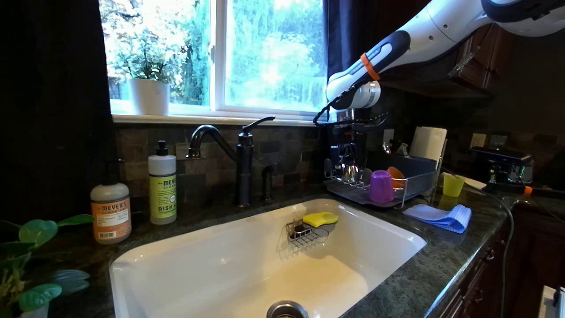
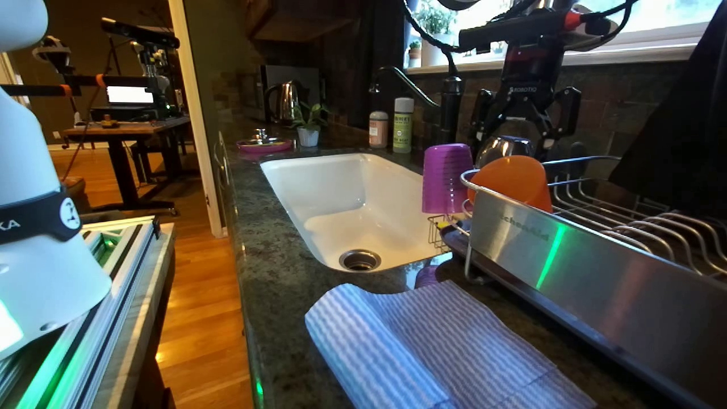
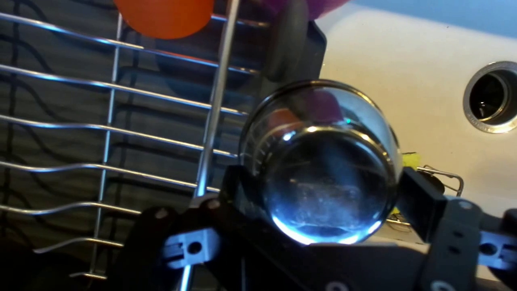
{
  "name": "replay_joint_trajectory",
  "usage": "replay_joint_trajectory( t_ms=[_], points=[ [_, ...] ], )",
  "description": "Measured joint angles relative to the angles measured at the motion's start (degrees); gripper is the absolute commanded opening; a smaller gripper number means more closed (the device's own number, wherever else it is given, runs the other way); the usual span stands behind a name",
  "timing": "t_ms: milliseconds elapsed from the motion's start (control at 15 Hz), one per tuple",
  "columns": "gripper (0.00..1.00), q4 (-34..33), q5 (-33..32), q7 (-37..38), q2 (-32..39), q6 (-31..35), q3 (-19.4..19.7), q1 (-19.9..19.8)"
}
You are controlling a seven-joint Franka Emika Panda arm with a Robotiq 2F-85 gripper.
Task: Move the silver bowl to the right
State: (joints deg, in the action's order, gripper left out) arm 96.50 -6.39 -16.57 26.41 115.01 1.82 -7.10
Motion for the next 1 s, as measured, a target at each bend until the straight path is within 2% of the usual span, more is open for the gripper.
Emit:
replay_joint_trajectory(
  t_ms=[267, 667, 1000],
  points=[
    [0.68, 0.5, 0.2, 0.0, -0.8, 0.0, 0.0, -0.1],
    [0.68, 3.3, 0.5, 0.0, -6.9, -0.7, 0.2, -0.3],
    [0.68, 3.7, 2.1, 0.0, -10.8, -2.9, 2.2, -2.0]
  ],
)
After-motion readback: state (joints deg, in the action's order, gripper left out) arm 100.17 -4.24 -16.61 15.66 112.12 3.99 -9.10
